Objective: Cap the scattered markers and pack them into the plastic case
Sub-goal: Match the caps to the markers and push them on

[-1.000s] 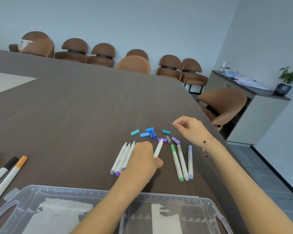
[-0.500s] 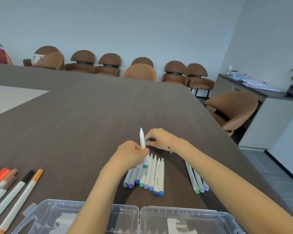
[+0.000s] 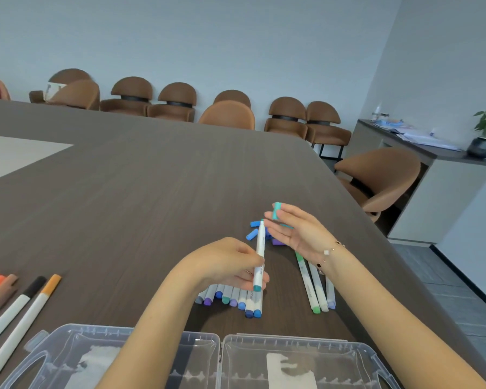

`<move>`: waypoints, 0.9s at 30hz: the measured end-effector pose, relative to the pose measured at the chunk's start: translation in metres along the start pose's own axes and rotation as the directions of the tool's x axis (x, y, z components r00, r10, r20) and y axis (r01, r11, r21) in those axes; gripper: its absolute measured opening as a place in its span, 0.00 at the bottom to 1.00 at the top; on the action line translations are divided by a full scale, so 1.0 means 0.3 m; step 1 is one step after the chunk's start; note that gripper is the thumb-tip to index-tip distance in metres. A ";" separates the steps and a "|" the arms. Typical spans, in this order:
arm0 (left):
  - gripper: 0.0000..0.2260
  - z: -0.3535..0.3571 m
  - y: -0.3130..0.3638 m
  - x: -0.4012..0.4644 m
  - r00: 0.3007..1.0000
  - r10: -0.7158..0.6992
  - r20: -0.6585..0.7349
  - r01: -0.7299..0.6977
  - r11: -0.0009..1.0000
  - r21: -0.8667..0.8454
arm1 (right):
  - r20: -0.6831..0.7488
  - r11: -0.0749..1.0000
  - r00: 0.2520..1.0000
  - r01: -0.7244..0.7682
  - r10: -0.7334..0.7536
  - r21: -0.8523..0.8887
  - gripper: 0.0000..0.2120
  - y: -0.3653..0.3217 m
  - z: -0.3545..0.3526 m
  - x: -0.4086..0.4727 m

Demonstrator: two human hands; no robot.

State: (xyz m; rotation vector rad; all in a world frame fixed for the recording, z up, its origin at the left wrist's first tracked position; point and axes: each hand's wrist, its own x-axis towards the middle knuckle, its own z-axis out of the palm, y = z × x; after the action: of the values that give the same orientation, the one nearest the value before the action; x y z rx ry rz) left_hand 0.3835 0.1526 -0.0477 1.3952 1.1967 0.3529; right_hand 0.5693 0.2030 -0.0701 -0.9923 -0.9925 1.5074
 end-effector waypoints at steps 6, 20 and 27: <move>0.09 0.049 -0.001 0.018 0.998 0.004 0.067 -0.009 0.998 0.067 | 0.004 1.000 1.000 0.002 -0.002 0.025 0.13 0.000 -0.024 -0.070; 0.08 0.076 0.002 0.035 1.000 0.009 -0.027 -0.007 0.996 0.086 | -0.023 0.972 1.000 -0.006 0.001 -0.235 0.10 -0.009 -0.017 -0.103; 0.07 0.071 0.003 0.025 1.000 0.010 0.020 -0.012 0.997 0.078 | -0.100 0.978 0.992 0.061 -0.082 -0.198 0.11 -0.004 0.004 -0.098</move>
State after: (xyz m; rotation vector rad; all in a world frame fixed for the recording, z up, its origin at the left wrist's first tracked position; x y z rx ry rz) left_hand 0.4040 0.1470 -0.0555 1.4699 1.1982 0.3026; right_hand 0.5723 0.1740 -0.0659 -1.1517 -1.1017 1.3020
